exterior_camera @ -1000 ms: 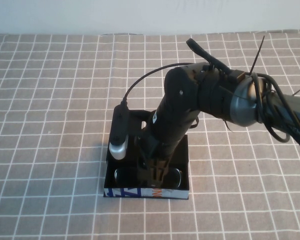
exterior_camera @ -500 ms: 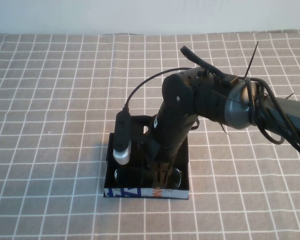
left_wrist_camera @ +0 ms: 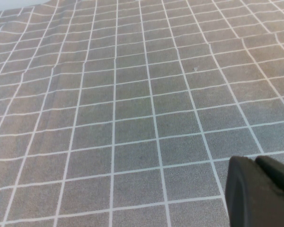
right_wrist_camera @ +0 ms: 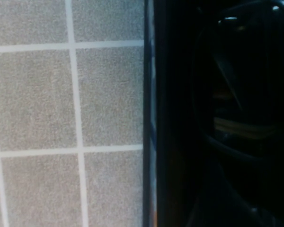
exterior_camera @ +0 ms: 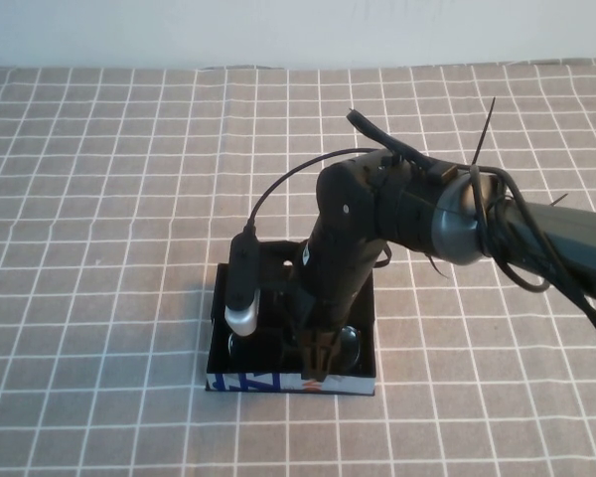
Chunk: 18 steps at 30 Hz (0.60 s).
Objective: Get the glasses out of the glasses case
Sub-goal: Pick up the glasses from the glasses case
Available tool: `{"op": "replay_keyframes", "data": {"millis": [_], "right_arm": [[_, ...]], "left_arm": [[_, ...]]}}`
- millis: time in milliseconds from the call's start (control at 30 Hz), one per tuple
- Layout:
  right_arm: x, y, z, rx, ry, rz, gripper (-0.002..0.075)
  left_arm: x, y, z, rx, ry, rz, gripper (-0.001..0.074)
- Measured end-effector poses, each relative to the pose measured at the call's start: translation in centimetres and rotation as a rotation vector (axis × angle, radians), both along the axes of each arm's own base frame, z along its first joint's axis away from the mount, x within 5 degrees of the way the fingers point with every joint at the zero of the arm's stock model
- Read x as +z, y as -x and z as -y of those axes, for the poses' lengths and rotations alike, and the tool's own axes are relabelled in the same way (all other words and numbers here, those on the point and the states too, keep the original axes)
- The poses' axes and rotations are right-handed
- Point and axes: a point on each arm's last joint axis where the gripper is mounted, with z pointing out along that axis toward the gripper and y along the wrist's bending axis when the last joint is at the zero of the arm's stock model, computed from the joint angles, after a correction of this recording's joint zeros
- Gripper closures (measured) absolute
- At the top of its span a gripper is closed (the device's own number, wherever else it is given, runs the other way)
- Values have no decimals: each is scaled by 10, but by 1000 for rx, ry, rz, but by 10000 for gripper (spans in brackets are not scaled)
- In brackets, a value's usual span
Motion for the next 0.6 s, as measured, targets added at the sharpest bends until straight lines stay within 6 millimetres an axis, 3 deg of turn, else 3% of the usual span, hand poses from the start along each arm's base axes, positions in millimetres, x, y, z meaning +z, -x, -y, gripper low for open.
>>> {"op": "replay_keyframes", "data": {"millis": [333,600], "right_arm": [[-1,-1,0,2,5,10,481],[0,-1,2,15,31,5,664]], "left_arm": [[0,0,0,0,0,0,739],[0,0,0,0,0,0,739]]}}
